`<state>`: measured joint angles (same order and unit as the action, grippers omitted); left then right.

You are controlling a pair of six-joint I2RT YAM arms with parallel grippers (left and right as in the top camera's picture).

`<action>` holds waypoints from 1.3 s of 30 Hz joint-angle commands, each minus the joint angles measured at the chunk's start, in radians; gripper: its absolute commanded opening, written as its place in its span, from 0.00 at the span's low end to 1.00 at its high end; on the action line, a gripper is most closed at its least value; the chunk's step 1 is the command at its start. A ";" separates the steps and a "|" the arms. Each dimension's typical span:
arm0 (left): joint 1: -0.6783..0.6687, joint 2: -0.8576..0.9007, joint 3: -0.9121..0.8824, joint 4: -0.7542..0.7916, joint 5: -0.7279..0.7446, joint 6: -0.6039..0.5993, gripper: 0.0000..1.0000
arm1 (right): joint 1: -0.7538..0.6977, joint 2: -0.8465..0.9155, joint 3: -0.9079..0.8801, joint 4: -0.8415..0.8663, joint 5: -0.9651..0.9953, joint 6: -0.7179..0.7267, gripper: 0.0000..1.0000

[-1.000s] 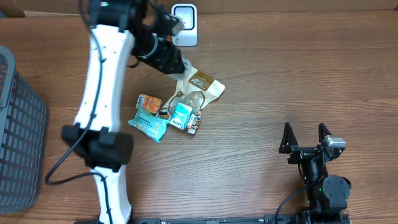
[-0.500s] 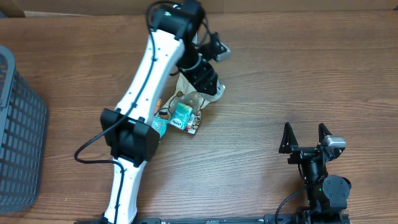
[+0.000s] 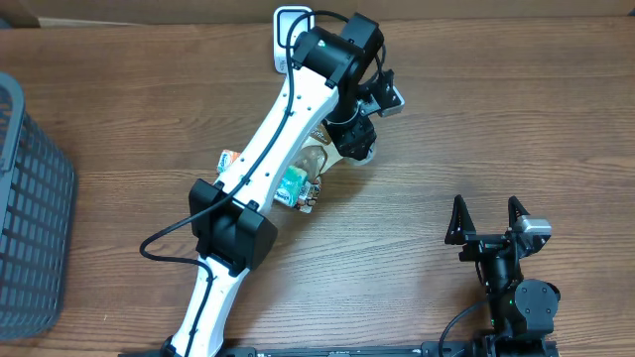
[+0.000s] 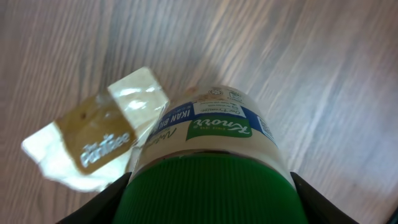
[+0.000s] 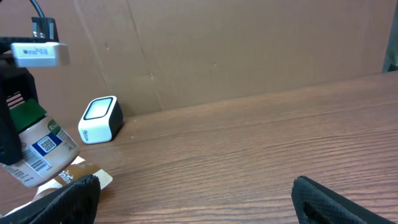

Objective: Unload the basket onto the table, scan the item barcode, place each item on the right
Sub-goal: 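Lift the Knorr jar out of the basket toward the table, then lower the Knorr jar onto the table left of the pile and release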

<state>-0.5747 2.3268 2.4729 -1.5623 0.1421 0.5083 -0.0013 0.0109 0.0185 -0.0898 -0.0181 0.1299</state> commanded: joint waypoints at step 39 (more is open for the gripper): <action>0.530 0.009 -0.368 0.102 -0.311 -0.607 0.59 | -0.007 -0.006 -0.010 0.005 0.010 -0.004 1.00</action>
<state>-0.0849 2.3318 2.1235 -1.4673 -0.1192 -0.0311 -0.0013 0.0109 0.0185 -0.0898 -0.0181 0.1303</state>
